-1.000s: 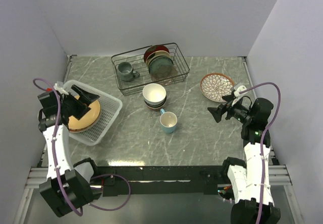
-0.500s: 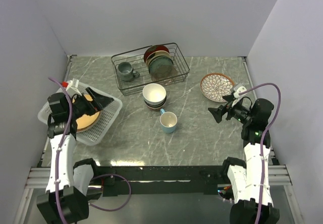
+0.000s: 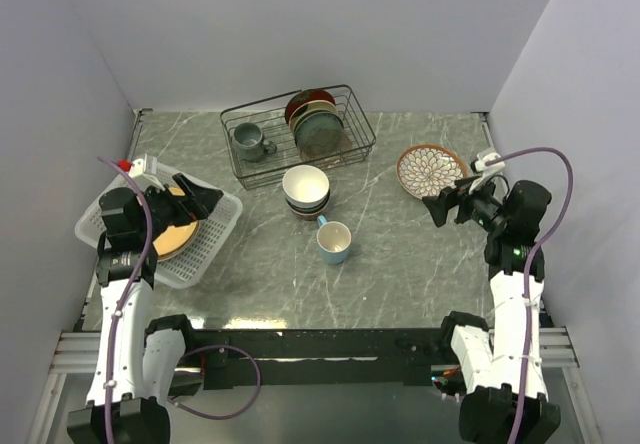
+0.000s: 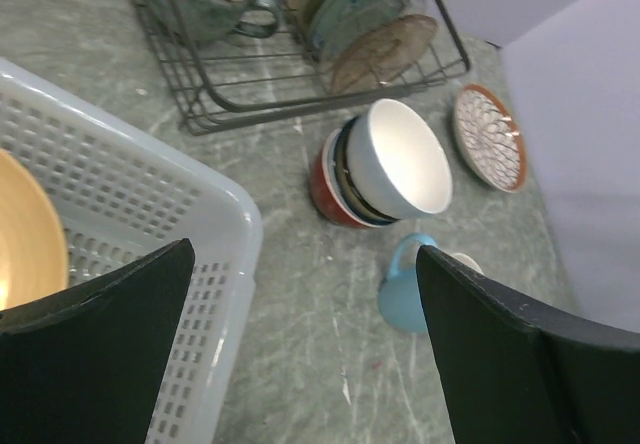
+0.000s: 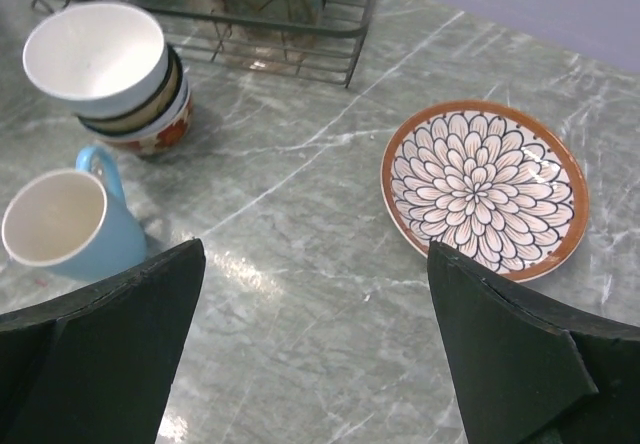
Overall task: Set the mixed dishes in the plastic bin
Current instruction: Pick up the plate at the center of the board.
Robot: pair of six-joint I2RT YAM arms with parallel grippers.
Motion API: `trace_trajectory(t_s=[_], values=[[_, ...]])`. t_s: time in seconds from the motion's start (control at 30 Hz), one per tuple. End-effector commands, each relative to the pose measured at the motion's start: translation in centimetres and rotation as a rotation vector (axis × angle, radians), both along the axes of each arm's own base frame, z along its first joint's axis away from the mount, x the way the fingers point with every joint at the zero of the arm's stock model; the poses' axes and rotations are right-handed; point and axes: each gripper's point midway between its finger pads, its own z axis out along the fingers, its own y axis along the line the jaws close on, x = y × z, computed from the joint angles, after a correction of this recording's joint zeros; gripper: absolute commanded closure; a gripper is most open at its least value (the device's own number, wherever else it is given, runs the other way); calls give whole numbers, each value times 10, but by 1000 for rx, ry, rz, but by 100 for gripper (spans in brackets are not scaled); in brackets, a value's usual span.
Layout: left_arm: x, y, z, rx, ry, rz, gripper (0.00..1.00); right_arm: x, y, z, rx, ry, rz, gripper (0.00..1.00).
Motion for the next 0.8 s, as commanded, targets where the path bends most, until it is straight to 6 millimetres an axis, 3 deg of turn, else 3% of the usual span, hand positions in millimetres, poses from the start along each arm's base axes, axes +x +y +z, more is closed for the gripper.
trace_trajectory(t_s=[0.0,0.17,0.4,0.63,0.77], values=[[14,20,26,103,-99,104,1,17,-11,26,60,-11,-76,0],[10,28,24,129,-85,152,1,29,-8,22,120,54,-60,0],[-5,27,32,135,-123,161,1,50,-20,5,84,184,-89,0],[-10,27,34,142,-140,167,1,68,-35,-35,-149,325,-201,0],[-10,26,35,142,-140,162,1,78,-30,-59,-299,348,-217,0]])
